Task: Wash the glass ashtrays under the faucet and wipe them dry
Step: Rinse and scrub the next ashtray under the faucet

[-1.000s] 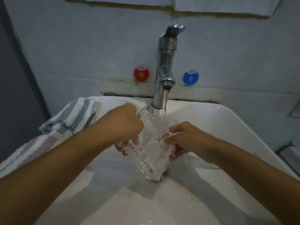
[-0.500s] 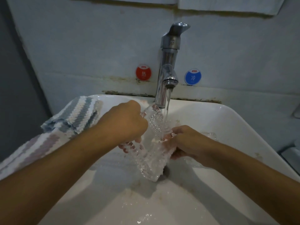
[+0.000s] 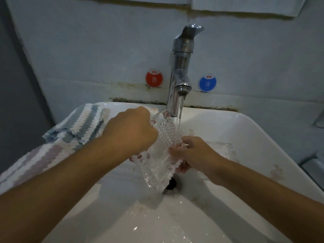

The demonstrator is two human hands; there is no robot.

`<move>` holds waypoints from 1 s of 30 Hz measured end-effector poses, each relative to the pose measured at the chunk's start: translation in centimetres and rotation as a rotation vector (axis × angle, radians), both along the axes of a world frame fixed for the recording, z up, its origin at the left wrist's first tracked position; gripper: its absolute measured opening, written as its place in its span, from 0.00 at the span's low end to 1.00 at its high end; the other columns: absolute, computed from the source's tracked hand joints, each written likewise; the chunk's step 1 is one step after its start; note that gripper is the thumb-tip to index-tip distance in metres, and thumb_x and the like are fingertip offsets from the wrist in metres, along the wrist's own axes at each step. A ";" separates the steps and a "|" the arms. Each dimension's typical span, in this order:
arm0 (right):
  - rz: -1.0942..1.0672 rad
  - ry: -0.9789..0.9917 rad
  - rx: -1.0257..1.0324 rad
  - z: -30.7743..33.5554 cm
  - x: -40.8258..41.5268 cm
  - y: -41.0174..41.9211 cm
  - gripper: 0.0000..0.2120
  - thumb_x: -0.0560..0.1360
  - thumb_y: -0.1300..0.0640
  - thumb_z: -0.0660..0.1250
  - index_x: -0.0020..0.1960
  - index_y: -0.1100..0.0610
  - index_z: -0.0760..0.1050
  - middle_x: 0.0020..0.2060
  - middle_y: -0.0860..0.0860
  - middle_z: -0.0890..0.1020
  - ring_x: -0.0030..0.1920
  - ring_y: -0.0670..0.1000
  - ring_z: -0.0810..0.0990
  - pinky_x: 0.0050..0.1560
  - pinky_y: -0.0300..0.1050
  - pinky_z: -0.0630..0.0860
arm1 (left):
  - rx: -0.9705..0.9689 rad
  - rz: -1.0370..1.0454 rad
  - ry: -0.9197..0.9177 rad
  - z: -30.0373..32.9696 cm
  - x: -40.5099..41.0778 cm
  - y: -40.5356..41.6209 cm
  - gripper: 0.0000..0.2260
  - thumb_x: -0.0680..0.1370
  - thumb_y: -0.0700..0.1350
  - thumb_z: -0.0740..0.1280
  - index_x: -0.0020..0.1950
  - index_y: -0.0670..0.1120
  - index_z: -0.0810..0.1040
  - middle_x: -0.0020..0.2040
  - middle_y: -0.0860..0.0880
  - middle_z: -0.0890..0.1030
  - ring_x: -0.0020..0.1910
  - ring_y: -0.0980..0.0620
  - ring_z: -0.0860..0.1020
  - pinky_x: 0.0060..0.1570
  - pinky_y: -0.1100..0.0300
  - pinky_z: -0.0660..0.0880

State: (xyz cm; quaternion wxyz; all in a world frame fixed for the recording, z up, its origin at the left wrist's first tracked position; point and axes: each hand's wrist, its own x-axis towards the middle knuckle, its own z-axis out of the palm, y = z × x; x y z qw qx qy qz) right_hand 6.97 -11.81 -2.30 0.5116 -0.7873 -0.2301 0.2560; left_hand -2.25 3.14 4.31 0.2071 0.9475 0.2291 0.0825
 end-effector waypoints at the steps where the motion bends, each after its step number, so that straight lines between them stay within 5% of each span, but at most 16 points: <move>1: -0.007 -0.014 -0.003 -0.1 0.0 0.0 0.06 0.79 0.57 0.70 0.51 0.59 0.81 0.38 0.54 0.85 0.31 0.51 0.80 0.33 0.43 0.80 | -0.007 -0.001 0.004 0.0 0.0 0.0 0.05 0.78 0.42 0.63 0.45 0.47 0.78 0.39 0.48 0.85 0.34 0.49 0.83 0.39 0.51 0.84; 6: 0.025 -0.040 -0.005 0.1 -0.2 0.3 0.07 0.80 0.65 0.64 0.48 0.60 0.82 0.38 0.54 0.85 0.32 0.51 0.82 0.36 0.44 0.82 | -0.008 0.001 0.018 0.3 0.0 0.0 0.05 0.78 0.42 0.64 0.43 0.46 0.78 0.39 0.47 0.85 0.34 0.48 0.83 0.41 0.51 0.84; 11: 0.043 0.061 -0.003 0.1 0.1 0.2 0.08 0.79 0.65 0.66 0.56 0.60 0.81 0.48 0.58 0.86 0.48 0.59 0.86 0.48 0.51 0.85 | -0.016 -0.002 0.024 0.3 0.1 0.2 0.04 0.78 0.42 0.65 0.46 0.46 0.79 0.39 0.48 0.85 0.34 0.49 0.83 0.40 0.51 0.84; 16: 0.016 -0.042 -0.065 0.6 0.0 -0.1 0.09 0.80 0.54 0.68 0.53 0.59 0.82 0.43 0.53 0.86 0.36 0.51 0.85 0.35 0.41 0.82 | -0.120 -0.028 0.044 0.3 0.2 0.6 0.03 0.80 0.41 0.64 0.51 0.45 0.78 0.34 0.50 0.86 0.28 0.50 0.84 0.32 0.54 0.83; 22: 0.013 0.033 -0.067 1.4 -0.1 0.0 0.11 0.78 0.71 0.62 0.50 0.61 0.81 0.47 0.59 0.86 0.46 0.60 0.86 0.45 0.49 0.85 | -0.134 -0.014 0.029 -0.1 0.3 0.4 0.03 0.80 0.41 0.65 0.48 0.45 0.78 0.35 0.49 0.85 0.28 0.49 0.84 0.31 0.50 0.83; 25: -0.031 0.011 -0.070 1.3 -0.1 -0.1 0.04 0.78 0.64 0.68 0.48 0.61 0.82 0.45 0.57 0.86 0.46 0.57 0.86 0.41 0.44 0.84 | -0.178 -0.002 0.020 -0.1 0.3 0.3 0.03 0.80 0.39 0.64 0.48 0.43 0.78 0.34 0.49 0.85 0.29 0.47 0.84 0.31 0.48 0.83; 30: -0.087 -0.051 -0.090 1.6 -0.1 -0.4 0.10 0.77 0.54 0.72 0.46 0.62 0.83 0.36 0.52 0.86 0.38 0.54 0.86 0.34 0.40 0.82 | -0.307 0.009 0.051 0.0 0.4 0.2 0.05 0.81 0.39 0.65 0.55 0.41 0.76 0.33 0.49 0.86 0.33 0.47 0.85 0.35 0.53 0.83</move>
